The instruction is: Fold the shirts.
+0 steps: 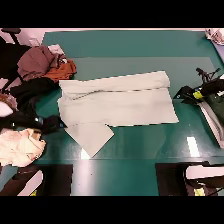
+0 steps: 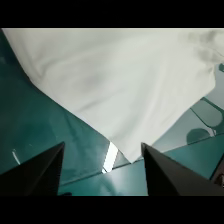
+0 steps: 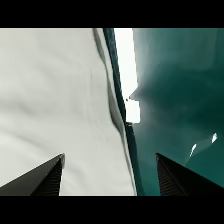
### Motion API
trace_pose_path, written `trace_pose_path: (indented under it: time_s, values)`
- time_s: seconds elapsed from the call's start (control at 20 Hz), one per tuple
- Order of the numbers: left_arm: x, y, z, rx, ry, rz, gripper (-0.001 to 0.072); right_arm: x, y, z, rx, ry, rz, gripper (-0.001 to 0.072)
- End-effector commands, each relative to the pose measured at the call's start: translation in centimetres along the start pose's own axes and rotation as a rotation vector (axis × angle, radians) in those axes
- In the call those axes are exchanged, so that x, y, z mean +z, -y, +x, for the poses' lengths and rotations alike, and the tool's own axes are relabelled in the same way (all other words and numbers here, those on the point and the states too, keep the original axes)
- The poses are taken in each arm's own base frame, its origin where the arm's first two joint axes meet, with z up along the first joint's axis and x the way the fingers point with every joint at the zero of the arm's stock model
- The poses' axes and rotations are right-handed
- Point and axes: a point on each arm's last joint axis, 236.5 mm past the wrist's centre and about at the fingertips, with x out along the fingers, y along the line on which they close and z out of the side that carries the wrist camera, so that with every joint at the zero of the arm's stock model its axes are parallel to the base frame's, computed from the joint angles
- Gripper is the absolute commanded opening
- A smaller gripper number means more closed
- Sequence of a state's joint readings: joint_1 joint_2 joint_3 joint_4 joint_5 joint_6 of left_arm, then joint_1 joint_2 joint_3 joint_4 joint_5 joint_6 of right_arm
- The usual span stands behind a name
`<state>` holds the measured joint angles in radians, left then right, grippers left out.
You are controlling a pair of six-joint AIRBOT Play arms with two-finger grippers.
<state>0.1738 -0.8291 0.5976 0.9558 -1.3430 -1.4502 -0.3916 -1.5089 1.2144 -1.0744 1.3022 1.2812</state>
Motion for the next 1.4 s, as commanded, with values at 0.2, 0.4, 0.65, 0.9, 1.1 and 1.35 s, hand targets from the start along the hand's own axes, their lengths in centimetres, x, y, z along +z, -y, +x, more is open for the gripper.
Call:
trace_pose_path:
  time_s: [0.2,0.4,0.65,0.9,1.1,1.35]
  values:
    - [-8.0,0.8,4.4,-0.088,-0.099,-0.047,0.0571,-1.7,-3.4,0.2,0.07,-0.005,-0.033,0.0657]
    - [-6.1,-0.2,5.7,-0.007,0.002,-0.048,0.0572,-2.1,-6.5,0.8,0.115,-0.021,-0.077,0.0657]
    - [-7.0,-0.8,7.7,0.002,0.004,-0.095,0.0574,-1.8,-7.4,0.3,0.111,0.008,-0.09,0.0657]
    - [-4.7,-0.1,7.9,-0.046,0.109,-0.132,0.0573,-1.7,-7.4,-0.4,0.109,0.027,-0.089,0.0657]
    - [-3.5,-0.2,8.5,-0.057,0.138,-0.182,0.0505,-1.5,-7.5,-0.5,0.109,0.035,-0.074,0.0657]
    - [-1.7,2.0,9.9,-0.183,0.151,-0.218,0.0164,-2.0,-7.6,-0.5,0.112,0.016,-0.067,0.0656]
